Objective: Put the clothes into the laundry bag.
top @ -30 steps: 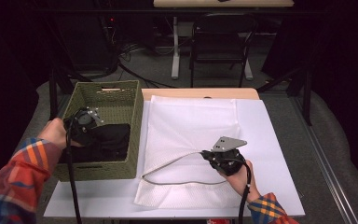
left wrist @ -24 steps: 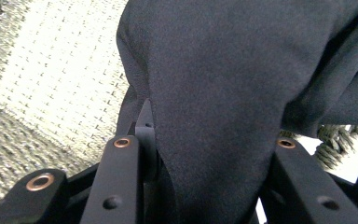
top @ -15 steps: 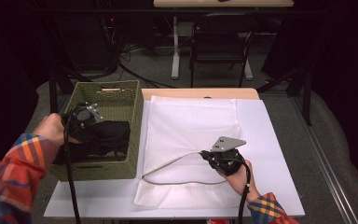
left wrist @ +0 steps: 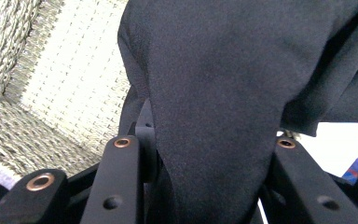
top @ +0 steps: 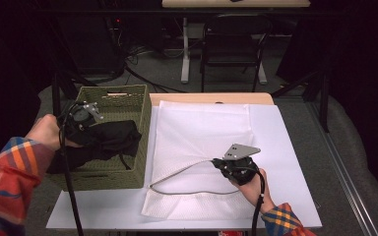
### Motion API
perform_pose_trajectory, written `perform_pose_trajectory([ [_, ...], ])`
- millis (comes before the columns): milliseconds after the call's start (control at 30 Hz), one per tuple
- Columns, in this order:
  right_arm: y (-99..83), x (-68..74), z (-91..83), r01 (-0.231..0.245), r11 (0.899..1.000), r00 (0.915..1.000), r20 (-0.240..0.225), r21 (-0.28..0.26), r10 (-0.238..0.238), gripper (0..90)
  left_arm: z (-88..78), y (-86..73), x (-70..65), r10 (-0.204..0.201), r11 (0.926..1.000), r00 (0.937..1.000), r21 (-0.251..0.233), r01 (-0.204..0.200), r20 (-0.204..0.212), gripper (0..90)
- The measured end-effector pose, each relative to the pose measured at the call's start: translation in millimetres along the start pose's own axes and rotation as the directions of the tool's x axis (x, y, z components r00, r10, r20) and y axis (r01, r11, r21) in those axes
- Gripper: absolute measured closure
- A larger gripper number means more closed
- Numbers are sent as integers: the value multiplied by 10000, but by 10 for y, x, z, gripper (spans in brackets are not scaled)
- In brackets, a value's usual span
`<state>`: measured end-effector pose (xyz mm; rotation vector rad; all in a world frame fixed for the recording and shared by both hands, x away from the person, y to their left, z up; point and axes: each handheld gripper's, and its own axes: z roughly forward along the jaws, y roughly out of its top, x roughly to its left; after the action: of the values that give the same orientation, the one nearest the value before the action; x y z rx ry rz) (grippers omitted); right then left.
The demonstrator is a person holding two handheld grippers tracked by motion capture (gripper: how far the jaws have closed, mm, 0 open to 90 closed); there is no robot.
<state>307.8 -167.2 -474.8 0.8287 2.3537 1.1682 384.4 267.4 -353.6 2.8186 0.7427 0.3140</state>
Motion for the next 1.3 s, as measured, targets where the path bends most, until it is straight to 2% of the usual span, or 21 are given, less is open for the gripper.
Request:
perform_pose_trajectory([
  [233,1,5,-1,31,10000,10000,-11,14,-31,889,-88,14,-89,132,9999,9999,44,-132,-70,626],
  [500,1,3,-4,39,10000,10000,26,17,-39,888,-177,-3,-160,-10,10000,10000,85,11,-97,626],
  [633,2,3,-5,32,10000,10000,35,10,-33,890,-223,-24,-200,-24,10000,9995,-71,22,-300,626],
  [767,3,8,-9,50,10000,10000,58,2,-50,889,-259,-37,-240,17,10000,9998,-51,-18,-187,626],
  [867,1,3,-9,52,10000,10000,42,-10,-52,890,-289,-34,-284,-73,9999,9996,-75,71,-268,626],
  [1100,2,3,-12,55,10000,10000,66,-9,-55,889,-336,-54,-366,8,9996,10000,-272,-8,0,626],
  [1300,3,7,-11,71,10000,9999,85,9,-72,889,-365,-51,-448,-30,9995,10000,-310,32,68,626],
])
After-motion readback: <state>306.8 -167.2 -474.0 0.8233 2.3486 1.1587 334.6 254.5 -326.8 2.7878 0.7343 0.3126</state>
